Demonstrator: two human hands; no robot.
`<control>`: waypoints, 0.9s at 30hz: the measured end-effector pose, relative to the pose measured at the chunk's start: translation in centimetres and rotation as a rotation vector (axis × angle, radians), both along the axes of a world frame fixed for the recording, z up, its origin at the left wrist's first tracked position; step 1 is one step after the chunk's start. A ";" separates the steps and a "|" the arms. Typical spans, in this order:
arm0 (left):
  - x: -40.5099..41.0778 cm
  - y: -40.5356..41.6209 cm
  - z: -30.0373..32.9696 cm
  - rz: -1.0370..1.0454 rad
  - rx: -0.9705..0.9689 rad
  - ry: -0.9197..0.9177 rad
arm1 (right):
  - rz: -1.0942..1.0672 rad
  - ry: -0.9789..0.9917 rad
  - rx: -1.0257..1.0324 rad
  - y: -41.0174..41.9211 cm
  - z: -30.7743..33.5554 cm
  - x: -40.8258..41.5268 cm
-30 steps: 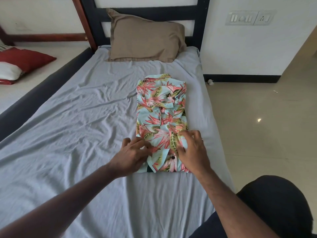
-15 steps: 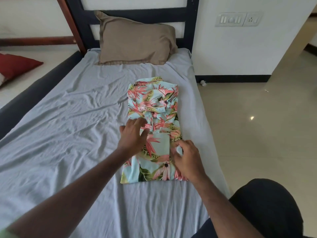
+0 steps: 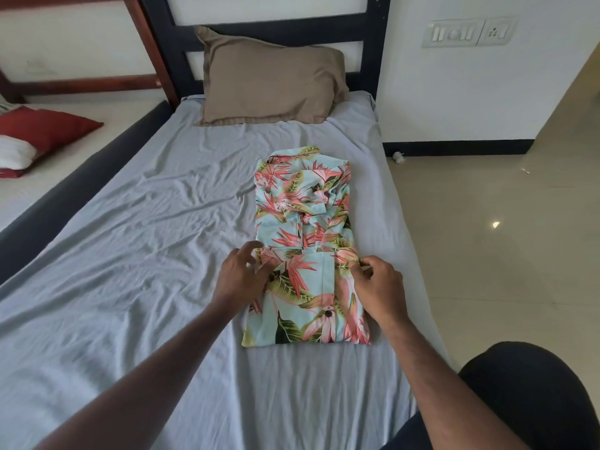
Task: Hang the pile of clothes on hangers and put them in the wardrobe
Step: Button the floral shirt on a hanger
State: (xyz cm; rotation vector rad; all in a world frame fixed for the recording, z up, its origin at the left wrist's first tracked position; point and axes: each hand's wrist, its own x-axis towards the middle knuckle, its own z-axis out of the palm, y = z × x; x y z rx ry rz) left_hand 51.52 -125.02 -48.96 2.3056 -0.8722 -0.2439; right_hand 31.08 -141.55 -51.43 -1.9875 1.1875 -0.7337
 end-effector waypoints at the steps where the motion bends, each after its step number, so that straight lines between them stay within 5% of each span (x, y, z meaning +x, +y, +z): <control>1: 0.1 -0.2 0.1 -0.060 -0.016 -0.004 | 0.001 0.011 0.003 -0.3 0.0 0.2; 8: 2.8 1.8 -0.4 -0.284 -0.031 0.070 | 0.080 0.093 0.013 -2.2 -0.1 0.7; 14: 4.7 0.7 0.2 -0.075 -0.007 0.328 | 0.132 0.107 -0.036 -2.7 0.2 2.2; 27: 5.8 -1.5 -1.2 0.015 0.196 0.034 | -0.032 0.151 -0.021 -3.4 -1.1 2.7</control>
